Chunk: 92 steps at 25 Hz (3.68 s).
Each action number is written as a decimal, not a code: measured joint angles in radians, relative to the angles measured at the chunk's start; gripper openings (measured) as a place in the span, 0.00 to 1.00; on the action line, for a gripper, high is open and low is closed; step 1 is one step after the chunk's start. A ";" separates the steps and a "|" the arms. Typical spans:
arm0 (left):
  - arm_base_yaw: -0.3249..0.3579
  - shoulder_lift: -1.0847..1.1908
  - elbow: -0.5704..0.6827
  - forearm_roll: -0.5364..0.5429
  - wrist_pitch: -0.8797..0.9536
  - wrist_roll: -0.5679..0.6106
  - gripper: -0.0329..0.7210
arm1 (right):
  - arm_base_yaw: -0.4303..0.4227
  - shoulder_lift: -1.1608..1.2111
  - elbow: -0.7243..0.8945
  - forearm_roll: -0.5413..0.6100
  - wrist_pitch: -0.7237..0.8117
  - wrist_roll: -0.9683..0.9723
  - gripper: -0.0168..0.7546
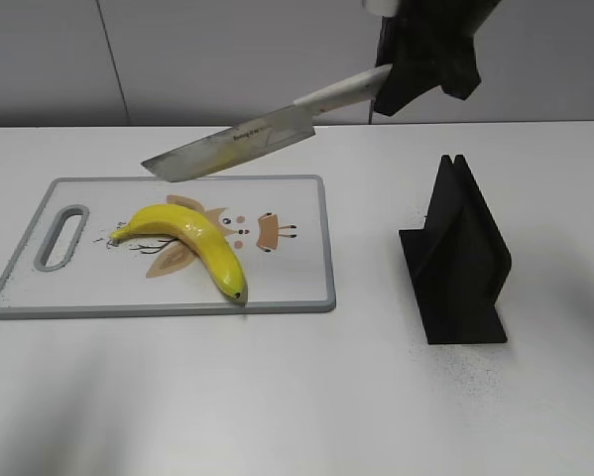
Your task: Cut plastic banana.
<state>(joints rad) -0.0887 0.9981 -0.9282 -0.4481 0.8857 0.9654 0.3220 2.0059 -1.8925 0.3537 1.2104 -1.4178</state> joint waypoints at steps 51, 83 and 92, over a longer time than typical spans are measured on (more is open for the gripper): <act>-0.174 0.686 -0.136 0.065 -0.306 0.426 0.05 | 0.055 0.264 -0.148 0.165 -0.029 -0.220 0.24; -0.174 0.936 -0.149 -0.028 -0.483 0.433 0.04 | 0.062 0.454 -0.254 0.007 -0.133 -0.174 0.25; -0.174 0.761 -0.147 -0.021 -0.471 0.431 0.04 | 0.064 0.454 -0.505 -0.019 0.027 -0.132 0.25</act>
<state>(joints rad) -0.2626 1.7596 -1.0748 -0.4693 0.4148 1.3964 0.3863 2.4603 -2.3978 0.3348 1.2377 -1.5495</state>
